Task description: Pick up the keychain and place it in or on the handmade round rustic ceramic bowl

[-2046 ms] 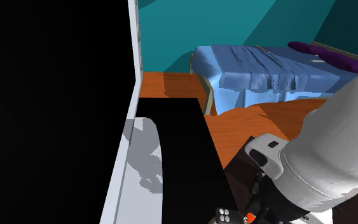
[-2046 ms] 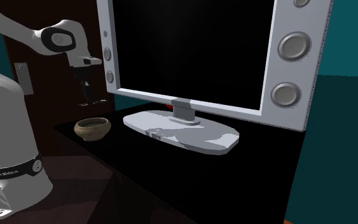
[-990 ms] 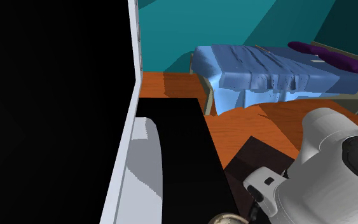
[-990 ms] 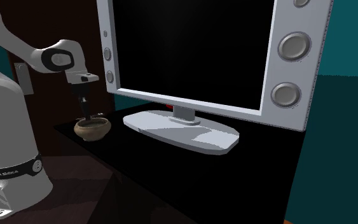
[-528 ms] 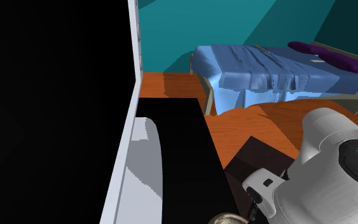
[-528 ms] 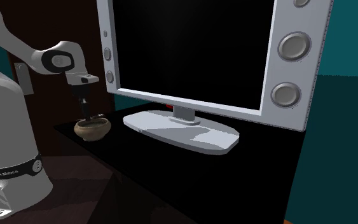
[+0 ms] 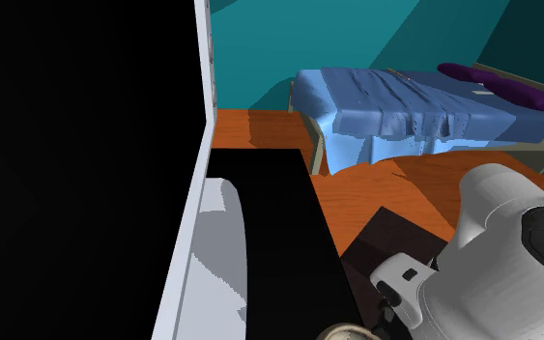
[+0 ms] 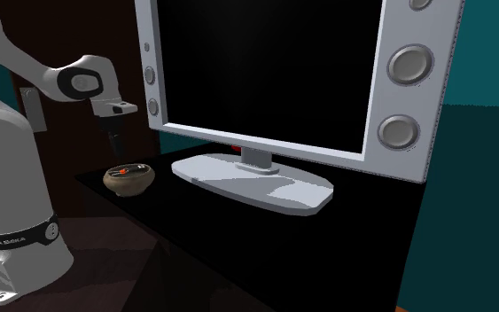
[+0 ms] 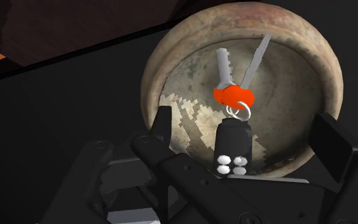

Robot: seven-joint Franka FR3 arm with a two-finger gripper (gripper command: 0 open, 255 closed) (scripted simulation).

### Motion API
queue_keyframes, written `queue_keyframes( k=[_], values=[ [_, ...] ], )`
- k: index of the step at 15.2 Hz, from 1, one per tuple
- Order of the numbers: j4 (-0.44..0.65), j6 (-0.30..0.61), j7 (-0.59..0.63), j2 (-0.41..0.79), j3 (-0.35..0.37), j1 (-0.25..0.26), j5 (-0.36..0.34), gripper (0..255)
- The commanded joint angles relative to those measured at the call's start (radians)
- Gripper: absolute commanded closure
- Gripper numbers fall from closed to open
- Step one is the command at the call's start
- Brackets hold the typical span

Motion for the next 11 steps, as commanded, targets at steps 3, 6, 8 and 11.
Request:
queue_keyframes(
  k=[3,6,8,11],
  values=[
    [0.058,-0.158,0.005,-0.099,-0.071,0.015,-0.041,0],
    [0.058,-0.158,0.005,-0.099,-0.071,0.016,-0.042,0],
    [0.058,-0.158,0.005,-0.099,-0.071,0.016,-0.042,0],
    [0.058,-0.158,0.005,-0.099,-0.071,0.016,-0.042,0]
  ],
)
